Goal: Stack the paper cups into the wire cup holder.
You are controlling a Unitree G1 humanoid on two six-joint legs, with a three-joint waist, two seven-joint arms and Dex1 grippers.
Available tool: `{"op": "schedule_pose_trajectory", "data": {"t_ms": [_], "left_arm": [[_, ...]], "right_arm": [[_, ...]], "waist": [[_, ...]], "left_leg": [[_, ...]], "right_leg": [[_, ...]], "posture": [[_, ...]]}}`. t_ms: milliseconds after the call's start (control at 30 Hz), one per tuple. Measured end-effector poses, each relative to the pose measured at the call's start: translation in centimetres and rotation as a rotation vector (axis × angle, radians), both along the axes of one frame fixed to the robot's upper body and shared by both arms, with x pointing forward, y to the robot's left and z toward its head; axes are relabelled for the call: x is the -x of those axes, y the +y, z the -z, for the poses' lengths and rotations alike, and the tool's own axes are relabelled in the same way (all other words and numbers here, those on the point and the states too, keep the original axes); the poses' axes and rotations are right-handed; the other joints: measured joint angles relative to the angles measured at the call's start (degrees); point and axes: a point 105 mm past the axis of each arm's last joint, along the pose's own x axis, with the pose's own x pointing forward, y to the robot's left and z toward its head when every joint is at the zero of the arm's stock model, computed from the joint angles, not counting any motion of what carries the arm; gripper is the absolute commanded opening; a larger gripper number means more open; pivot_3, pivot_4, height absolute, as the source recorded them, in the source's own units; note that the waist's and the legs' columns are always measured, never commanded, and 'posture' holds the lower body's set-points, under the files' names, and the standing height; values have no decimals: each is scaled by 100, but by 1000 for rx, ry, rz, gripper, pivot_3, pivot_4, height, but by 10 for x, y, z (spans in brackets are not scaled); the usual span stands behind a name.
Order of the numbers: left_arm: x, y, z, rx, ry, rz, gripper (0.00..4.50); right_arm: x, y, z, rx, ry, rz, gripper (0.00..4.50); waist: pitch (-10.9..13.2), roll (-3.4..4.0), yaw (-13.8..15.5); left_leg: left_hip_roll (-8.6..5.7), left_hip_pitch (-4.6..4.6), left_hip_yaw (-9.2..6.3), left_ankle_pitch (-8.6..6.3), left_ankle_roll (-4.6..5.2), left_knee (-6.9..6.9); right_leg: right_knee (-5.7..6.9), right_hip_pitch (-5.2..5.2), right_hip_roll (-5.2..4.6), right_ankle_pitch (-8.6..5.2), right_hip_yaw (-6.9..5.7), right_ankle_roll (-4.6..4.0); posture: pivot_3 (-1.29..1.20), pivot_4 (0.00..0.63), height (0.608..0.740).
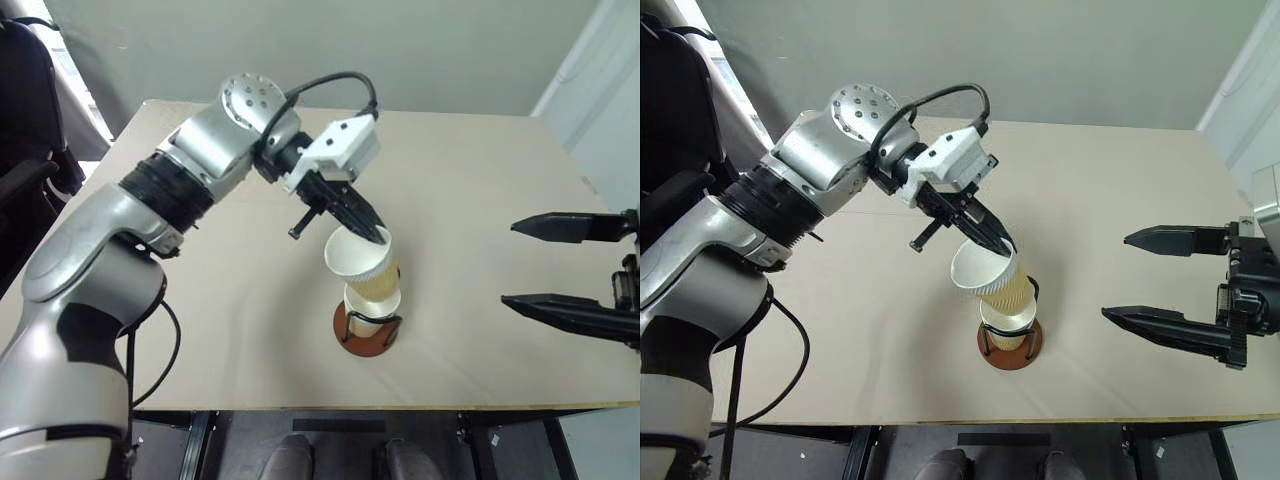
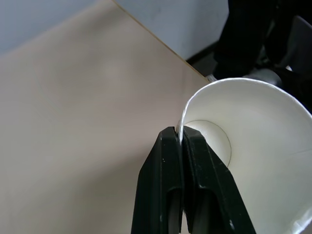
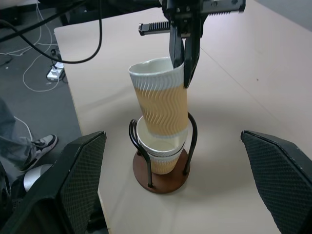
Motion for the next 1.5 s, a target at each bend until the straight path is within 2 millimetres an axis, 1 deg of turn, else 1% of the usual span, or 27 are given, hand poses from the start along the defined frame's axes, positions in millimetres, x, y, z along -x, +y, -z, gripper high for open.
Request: {"op": "schedule_pose_trajectory", "data": {"t_ms": [100, 400, 500, 700, 767, 833, 867, 933, 1033, 1200, 1333, 1367, 1467, 1500], "left_arm": [[-1, -1, 7, -31, -6, 6, 80], [-1, -4, 12, -64, -42, 26, 80], [-1, -4, 14, -80, -46, 21, 660], [-2, -10, 22, -97, -17, 15, 2760], [-2, -12, 20, -83, -28, 15, 3554], [-3, -14, 18, -58, -35, 15, 4234], [-3, -15, 17, -44, -33, 16, 4434], [-3, -13, 20, -5, -5, 1, 4434], [-8, 2, 29, 33, 60, -72, 4434], [-21, 44, 28, 108, 104, -266, 4434], [-29, 81, 48, 133, 176, -469, 4434], [-30, 87, 50, 140, 192, -508, 4434], [-27, 110, 43, 150, 189, -601, 4434], [-22, 122, 41, 148, 182, -641, 4434]], "right_arm": [[1, 2, 4, 1, 8, 1, 4500], [-1, 2, 5, -6, -2, 14, 4500], [-1, 3, 5, -2, -7, 14, 4500], [-4, 4, 10, 11, -8, 14, 4500], [-6, 4, 12, 15, -10, 13, 4500], [-6, 4, 12, 18, -13, 8, 4500], [-6, 4, 12, 19, -14, 5, 4500], [-10, 2, 15, 26, -7, -3, 4500], [-16, -3, 15, 29, 0, 2, 4500], [-22, -17, 17, 30, 25, 14, 4500], [-30, -35, 16, 8, 49, 56, 4500], [-32, -39, 17, 7, 56, 67, 4500], [-38, -49, 23, 6, 91, 88, 4500], [-41, -52, 26, 6, 105, 92, 4500]], "waist": [[0, 0, 4], [0, 0, 12], [0, 0, 13], [0, 0, 22], [0, 0, 23], [-1, 0, 25], [-1, 1, 27], [-3, 4, 24], [-4, 7, 4], [-8, 13, -1], [-11, 18, 5], [-11, 17, 9], [-11, 18, 2], [-13, 21, -12]], "left_leg": [[-2, -3, -4, 0, 1, 2], [-4, -3, -7, -2, 6, 10], [-5, -3, -8, -2, 6, 11], [-8, -5, -8, -4, 10, 27], [-9, -6, -7, -5, 12, 33], [-10, -6, -8, -6, 13, 36], [-10, -8, -10, -7, 15, 41], [-12, -4, -4, -8, 17, 47], [-11, 0, 0, -8, 17, 52], [-12, 5, -4, -8, 17, 56], [-16, 8, -11, -7, 17, 66], [-16, 8, -15, -7, 17, 69], [-17, 9, -15, -8, 17, 74], [-17, 12, -12, -7, 17, 71]], "right_leg": [[0, 1, -4, 1, 1, 3], [-1, 6, -8, 1, 3, 10], [-1, 8, -9, 1, 3, 11], [-1, 14, -9, 3, 1, 15], [0, 15, -8, 3, 0, 17], [0, 16, -8, 3, 0, 18], [0, 17, -9, 2, 0, 20], [0, 21, -5, 3, 1, 23], [1, 20, -3, 3, 2, 24], [-3, 20, -2, 3, 3, 24], [-2, 22, -5, 3, 2, 24], [-1, 22, -6, 3, 2, 23], [-1, 23, -6, 3, 3, 22], [-1, 23, -5, 1, 4, 19]], "posture": [[0, 150, 740], [0, 150, 740], [0, 150, 740], [0, 150, 740], [0, 150, 740], [0, 150, 740], [0, 150, 740], [0, 150, 740], [0, 150, 740], [0, 150, 740], [0, 150, 740], [0, 150, 740], [0, 150, 740], [0, 150, 740]]}}
